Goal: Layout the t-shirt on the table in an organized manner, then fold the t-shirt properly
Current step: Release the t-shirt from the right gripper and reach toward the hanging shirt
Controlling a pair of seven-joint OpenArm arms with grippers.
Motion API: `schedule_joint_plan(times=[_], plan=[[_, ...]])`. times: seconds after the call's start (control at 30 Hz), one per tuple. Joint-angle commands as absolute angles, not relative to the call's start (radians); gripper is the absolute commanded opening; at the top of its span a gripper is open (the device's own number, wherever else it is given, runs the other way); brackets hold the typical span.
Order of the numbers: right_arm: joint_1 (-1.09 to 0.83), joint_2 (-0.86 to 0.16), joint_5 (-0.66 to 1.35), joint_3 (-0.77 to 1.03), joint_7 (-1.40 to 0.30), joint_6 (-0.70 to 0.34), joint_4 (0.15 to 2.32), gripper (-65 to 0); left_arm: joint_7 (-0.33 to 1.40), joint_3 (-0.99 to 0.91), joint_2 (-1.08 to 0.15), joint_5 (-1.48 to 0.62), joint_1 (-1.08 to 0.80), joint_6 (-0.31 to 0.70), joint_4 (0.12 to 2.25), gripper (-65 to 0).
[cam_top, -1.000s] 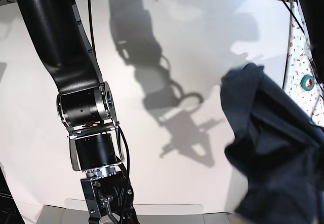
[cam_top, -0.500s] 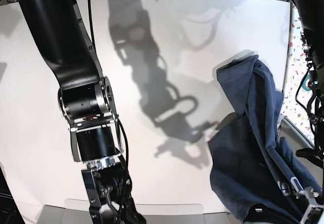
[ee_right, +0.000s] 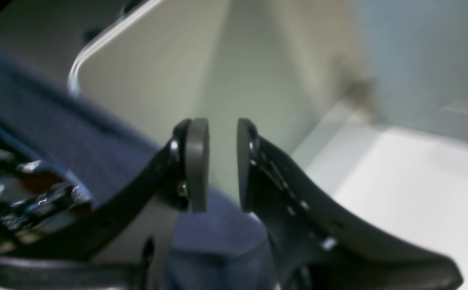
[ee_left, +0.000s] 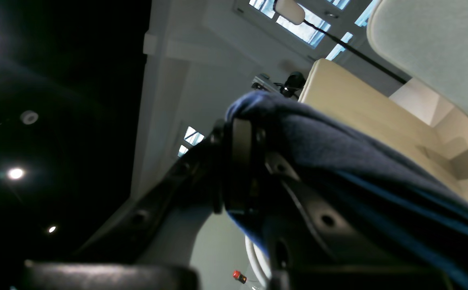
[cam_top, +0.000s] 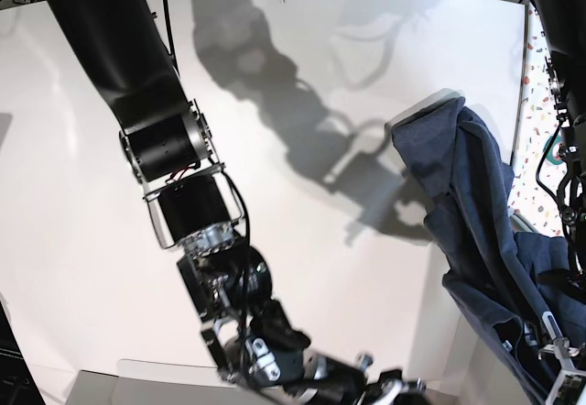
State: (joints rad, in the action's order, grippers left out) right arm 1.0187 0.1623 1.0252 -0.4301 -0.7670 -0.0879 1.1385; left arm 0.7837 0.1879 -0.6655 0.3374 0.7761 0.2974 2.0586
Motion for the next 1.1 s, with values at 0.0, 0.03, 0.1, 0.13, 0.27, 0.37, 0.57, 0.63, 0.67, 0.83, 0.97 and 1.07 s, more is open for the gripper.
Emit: schedule_joint_plan(times=[0.0,0.03,0.1,0.13,0.27,0.37,0.57,0.63,0.67,0.83,0.97,1.07], plan=[[1.013,0.157,1.073,-0.438,-0.756,-0.087,1.150,-53.5,0.769,0.176,-0.679,0.352,0.806,0.278,2.068,-65.0],[0.986,0.157,1.119,-0.453,-0.756,-0.087,1.150,-53.4,0.769,0.176,-0.680,0.352,0.806,0.278,2.066,-65.0],[0.938,0.157,1.194,-0.489,-0.756,-0.088,1.152,-53.4,0.769,0.179,-0.680,0.354,0.805,0.278,2.066,-65.0],[0.917,0.157,1.224,-0.509,-0.756,-0.088,1.152,-53.4,0.769,0.180,-0.680,0.354,0.805,0.278,2.066,-65.0],[0.862,0.157,1.253,-0.581,-0.756,-0.088,1.198,-52.8,0.769,0.180,-0.680,0.354,0.800,0.278,2.066,-65.0],[0.846,0.157,1.256,-0.598,-0.756,-0.088,1.242,-46.6,0.769,0.180,-0.679,0.354,0.777,0.278,2.066,-65.0],[0.839,0.157,1.256,-0.598,-0.756,-0.088,1.264,-38.0,0.769,0.180,-0.677,0.354,0.777,0.278,2.066,-65.0],[0.832,0.157,1.277,-0.598,-0.756,-0.088,1.270,-38.5,0.769,0.180,-0.677,0.354,0.777,0.278,2.066,-65.0],[0.823,0.157,1.303,-0.599,-0.756,-0.088,1.271,-38.4,0.769,0.180,-0.677,0.354,0.777,0.278,2.066,-65.0],[0.779,0.157,1.368,-0.601,-0.756,-0.088,1.303,-38.3,0.769,0.180,-0.677,0.355,0.777,0.278,2.066,-65.0],[0.760,0.157,1.379,-0.595,-0.751,-0.090,1.305,-38.3,0.769,0.182,-0.677,0.355,0.777,0.278,2.066,-65.0],[0.756,0.157,1.399,-0.593,-0.750,-0.090,1.305,-38.4,0.771,0.182,-0.677,0.355,0.777,0.278,2.066,-65.0]])
